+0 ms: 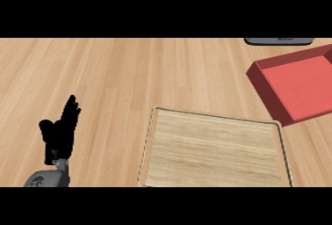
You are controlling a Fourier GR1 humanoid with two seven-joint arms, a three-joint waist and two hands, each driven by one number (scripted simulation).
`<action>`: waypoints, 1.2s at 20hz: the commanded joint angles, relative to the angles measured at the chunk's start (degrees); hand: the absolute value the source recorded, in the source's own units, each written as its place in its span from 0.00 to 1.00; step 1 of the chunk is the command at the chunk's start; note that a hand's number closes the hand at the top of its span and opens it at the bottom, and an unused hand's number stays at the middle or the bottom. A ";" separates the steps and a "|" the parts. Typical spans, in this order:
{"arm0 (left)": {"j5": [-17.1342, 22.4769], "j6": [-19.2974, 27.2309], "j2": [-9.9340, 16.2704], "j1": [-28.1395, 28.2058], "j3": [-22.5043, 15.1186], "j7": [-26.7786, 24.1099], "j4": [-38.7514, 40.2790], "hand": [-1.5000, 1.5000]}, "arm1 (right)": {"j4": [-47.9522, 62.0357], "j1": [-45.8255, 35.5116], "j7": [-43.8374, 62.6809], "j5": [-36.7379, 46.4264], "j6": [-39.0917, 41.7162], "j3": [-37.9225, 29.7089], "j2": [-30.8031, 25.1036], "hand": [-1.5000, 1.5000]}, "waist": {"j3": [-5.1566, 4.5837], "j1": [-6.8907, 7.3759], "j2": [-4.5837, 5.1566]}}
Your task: Pick the croissant from the tray and place it in the cardboard box
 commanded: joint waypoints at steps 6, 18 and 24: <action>0.46 -2.18 1.60 -3.67 2.21 -0.95 3.88 0.50 | 17.68 -23.85 3.51 2.54 3.57 12.05 -0.88 1.00 | 0.02 1.64 0.36; -3.22 1.27 -3.19 -1.85 -2.46 0.47 0.18 0.50 | 45.24 -47.55 -3.10 24.69 -10.80 27.53 13.17 1.00 | 0.10 2.79 0.67; -1.06 -1.65 -1.87 -2.12 -1.33 0.17 -0.61 0.50 | 63.08 -53.33 -5.17 24.01 -4.88 27.09 17.31 0.00 | 0.20 3.62 1.04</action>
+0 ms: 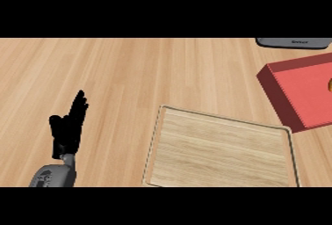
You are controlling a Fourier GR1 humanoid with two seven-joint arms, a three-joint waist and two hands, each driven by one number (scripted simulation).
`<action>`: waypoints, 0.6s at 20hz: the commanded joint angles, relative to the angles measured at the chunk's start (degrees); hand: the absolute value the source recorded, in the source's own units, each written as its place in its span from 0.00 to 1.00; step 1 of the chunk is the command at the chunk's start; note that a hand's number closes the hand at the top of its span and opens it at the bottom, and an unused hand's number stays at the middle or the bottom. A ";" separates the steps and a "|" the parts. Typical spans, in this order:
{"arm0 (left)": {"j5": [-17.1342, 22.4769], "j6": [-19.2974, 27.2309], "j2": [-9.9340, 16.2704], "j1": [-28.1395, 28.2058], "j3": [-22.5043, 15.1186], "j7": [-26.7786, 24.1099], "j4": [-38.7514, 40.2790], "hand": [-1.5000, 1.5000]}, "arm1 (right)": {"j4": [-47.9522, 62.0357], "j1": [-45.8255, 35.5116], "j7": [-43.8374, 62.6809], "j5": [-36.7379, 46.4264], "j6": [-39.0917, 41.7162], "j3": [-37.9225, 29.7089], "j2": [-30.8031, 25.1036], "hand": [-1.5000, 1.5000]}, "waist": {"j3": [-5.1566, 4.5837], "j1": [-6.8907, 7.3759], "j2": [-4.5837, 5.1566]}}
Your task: Pick the croissant from the tray and place it in the cardboard box
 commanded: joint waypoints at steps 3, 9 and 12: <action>-0.36 0.69 0.06 -0.95 0.79 0.24 1.24 0.50 | 13.91 -5.24 -7.48 0.60 3.68 -0.22 4.11 0.00 | 0.05 -0.75 -0.08; -0.05 0.30 -0.20 -0.09 1.01 -1.45 1.87 0.50 | 19.57 -9.57 -14.09 -6.60 14.74 -5.77 4.70 0.00 | 0.13 -0.24 0.29; 0.07 0.14 -0.54 0.14 0.85 -1.34 2.27 0.50 | 21.86 -11.87 -10.57 -11.10 23.57 -8.69 2.35 0.00 | 0.05 -1.01 -0.05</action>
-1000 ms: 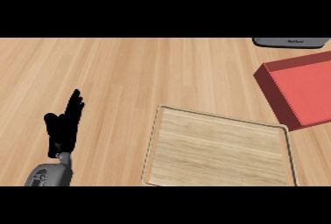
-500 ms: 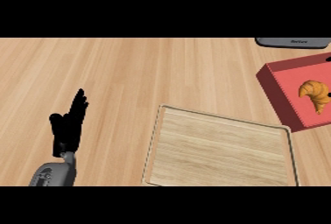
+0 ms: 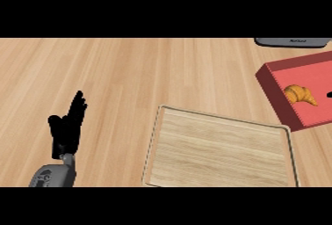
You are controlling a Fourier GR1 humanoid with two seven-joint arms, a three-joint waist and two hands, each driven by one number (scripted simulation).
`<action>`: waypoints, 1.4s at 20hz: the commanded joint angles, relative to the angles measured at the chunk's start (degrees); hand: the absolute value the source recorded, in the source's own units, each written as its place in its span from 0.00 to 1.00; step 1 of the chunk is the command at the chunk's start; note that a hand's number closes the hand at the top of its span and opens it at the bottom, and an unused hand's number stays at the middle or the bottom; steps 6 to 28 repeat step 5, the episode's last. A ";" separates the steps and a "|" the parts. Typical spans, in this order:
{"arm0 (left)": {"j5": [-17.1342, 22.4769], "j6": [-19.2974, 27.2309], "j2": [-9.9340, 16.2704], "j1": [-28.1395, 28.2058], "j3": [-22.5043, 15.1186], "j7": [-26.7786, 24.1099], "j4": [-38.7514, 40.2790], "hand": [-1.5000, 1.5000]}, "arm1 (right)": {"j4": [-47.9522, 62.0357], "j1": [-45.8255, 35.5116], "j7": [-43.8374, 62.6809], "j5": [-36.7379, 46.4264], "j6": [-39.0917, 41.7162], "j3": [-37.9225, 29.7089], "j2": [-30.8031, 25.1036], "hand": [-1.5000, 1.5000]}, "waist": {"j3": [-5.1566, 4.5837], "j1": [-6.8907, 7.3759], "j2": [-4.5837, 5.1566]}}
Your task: Pick the croissant from the tray and place it in the cardboard box
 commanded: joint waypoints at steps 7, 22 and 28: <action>-0.25 -0.28 0.33 -1.10 -0.25 0.44 -1.08 0.50 | 8.85 -1.98 -0.66 -9.27 15.88 -7.53 -4.67 0.00 | 0.21 0.49 0.42; -0.25 -0.28 0.33 -1.10 -0.25 0.44 -1.08 0.50 | 8.85 -1.98 -0.66 -9.27 15.88 -7.53 -4.67 0.00 | 0.21 0.49 0.42; -0.25 -0.28 0.33 -1.10 -0.25 0.44 -1.08 0.50 | 8.85 -1.98 -0.66 -9.27 15.88 -7.53 -4.67 0.00 | 0.21 0.49 0.42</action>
